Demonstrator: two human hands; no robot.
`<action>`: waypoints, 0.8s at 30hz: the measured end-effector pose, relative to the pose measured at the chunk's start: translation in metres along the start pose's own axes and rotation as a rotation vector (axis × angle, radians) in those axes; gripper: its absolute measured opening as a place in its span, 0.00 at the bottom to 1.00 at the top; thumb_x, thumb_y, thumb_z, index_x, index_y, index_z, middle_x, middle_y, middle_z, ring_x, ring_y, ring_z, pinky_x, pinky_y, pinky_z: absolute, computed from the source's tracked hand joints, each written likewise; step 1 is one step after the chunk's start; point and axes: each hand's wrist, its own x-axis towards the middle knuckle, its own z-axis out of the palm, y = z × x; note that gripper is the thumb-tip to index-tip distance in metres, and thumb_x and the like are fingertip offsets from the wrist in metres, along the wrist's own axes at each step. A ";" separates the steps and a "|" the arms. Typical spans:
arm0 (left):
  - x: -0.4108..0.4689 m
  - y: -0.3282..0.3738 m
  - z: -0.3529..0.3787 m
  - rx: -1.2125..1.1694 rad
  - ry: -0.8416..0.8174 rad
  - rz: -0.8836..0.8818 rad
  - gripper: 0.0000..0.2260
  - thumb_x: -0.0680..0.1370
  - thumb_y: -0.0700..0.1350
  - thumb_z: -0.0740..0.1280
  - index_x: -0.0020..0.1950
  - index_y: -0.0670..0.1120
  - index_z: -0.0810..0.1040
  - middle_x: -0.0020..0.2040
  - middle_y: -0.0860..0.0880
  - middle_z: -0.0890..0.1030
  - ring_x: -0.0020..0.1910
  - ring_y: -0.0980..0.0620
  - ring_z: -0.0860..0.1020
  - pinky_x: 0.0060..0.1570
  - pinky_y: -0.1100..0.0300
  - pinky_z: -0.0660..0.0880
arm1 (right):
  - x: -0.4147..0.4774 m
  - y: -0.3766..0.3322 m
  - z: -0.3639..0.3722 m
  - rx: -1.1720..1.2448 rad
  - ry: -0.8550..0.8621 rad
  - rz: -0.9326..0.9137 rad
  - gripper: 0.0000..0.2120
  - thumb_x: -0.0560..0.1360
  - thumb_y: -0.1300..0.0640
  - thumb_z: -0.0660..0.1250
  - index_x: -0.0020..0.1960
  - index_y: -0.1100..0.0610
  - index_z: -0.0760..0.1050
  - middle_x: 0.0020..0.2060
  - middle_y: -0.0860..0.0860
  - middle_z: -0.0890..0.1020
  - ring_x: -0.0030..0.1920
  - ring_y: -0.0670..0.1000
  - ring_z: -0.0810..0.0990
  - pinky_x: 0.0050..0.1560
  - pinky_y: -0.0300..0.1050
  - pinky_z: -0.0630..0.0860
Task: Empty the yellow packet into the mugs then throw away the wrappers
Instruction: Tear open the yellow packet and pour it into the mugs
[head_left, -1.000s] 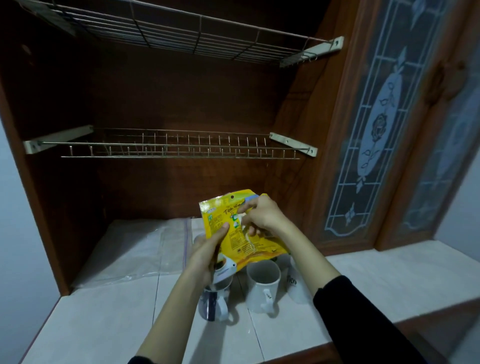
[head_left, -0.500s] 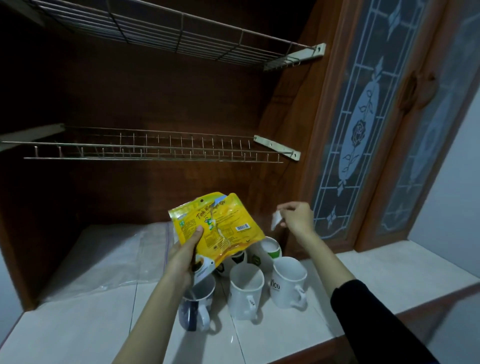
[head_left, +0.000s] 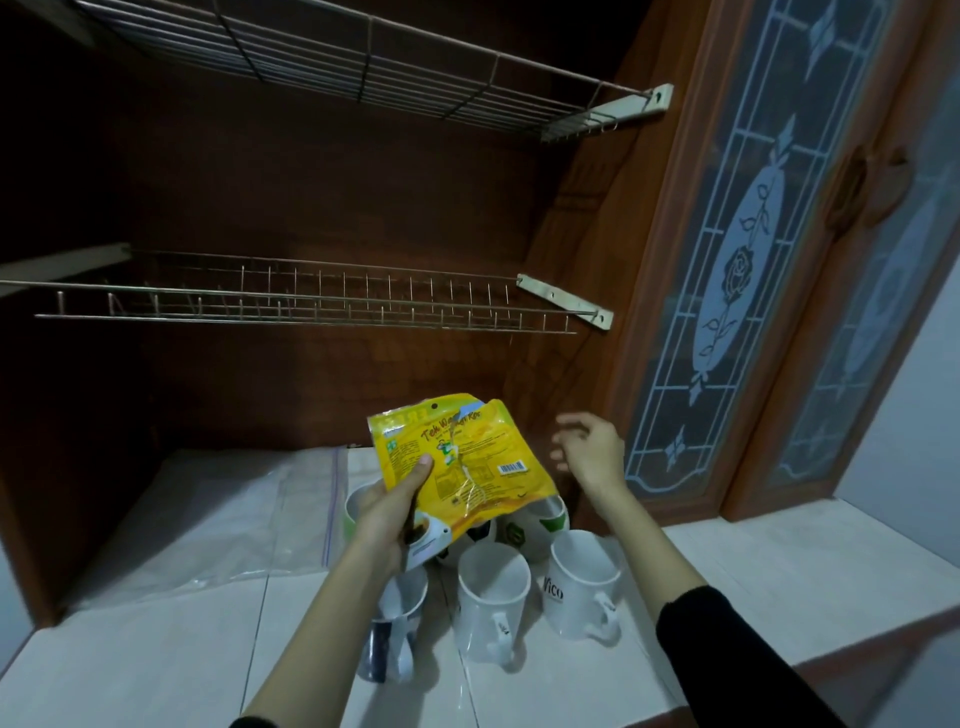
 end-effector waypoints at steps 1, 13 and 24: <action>-0.001 0.000 0.002 0.000 0.003 0.000 0.11 0.75 0.47 0.68 0.55 0.43 0.78 0.40 0.47 0.82 0.25 0.57 0.82 0.22 0.69 0.73 | -0.004 -0.014 -0.002 -0.010 0.030 -0.105 0.11 0.75 0.67 0.63 0.54 0.62 0.79 0.32 0.50 0.78 0.22 0.41 0.76 0.26 0.32 0.73; -0.014 -0.003 0.012 0.116 -0.055 0.028 0.08 0.75 0.53 0.67 0.51 0.50 0.77 0.42 0.51 0.83 0.39 0.53 0.80 0.34 0.62 0.69 | -0.046 -0.068 0.027 -0.370 -0.539 -0.062 0.20 0.75 0.46 0.65 0.30 0.56 0.66 0.14 0.46 0.63 0.14 0.44 0.62 0.16 0.34 0.56; -0.019 -0.010 0.015 0.099 -0.075 -0.005 0.05 0.76 0.50 0.65 0.45 0.50 0.74 0.40 0.53 0.79 0.38 0.57 0.75 0.34 0.61 0.68 | -0.050 -0.059 -0.018 0.212 -0.346 0.183 0.12 0.74 0.63 0.68 0.35 0.57 0.68 0.32 0.56 0.76 0.20 0.47 0.77 0.18 0.38 0.76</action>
